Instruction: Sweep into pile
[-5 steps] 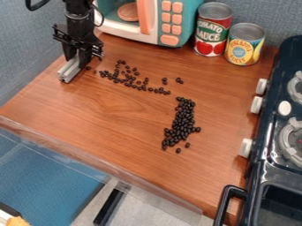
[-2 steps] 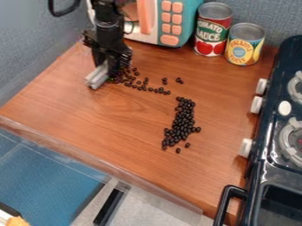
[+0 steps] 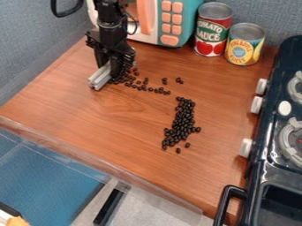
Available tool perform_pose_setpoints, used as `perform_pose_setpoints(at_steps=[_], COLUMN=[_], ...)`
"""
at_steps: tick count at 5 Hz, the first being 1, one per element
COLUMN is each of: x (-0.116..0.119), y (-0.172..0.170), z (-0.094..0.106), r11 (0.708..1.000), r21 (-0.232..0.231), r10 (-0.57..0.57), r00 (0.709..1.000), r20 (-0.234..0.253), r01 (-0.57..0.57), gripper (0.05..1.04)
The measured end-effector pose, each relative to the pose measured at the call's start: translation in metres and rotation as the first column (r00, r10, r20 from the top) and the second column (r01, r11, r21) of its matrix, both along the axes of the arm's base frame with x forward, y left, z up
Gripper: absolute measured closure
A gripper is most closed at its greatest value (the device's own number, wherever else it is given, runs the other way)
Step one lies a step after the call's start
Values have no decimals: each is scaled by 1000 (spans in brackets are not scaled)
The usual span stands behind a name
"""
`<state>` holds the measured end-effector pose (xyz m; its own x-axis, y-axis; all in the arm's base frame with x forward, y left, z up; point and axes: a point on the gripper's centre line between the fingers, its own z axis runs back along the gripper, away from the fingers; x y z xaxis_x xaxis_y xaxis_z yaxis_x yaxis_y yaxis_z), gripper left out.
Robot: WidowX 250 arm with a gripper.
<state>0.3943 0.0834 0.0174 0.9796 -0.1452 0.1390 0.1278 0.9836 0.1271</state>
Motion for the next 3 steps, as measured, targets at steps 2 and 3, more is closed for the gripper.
perform_pose_setpoints(at_steps=[2, 3], x=[4, 2], y=[-57, -77], z=[1, 1], r11=[991, 981], r21=[14, 28], r10=[-136, -192], r00=[990, 981], r20=[29, 38], r01=[135, 191], gripper=[712, 712])
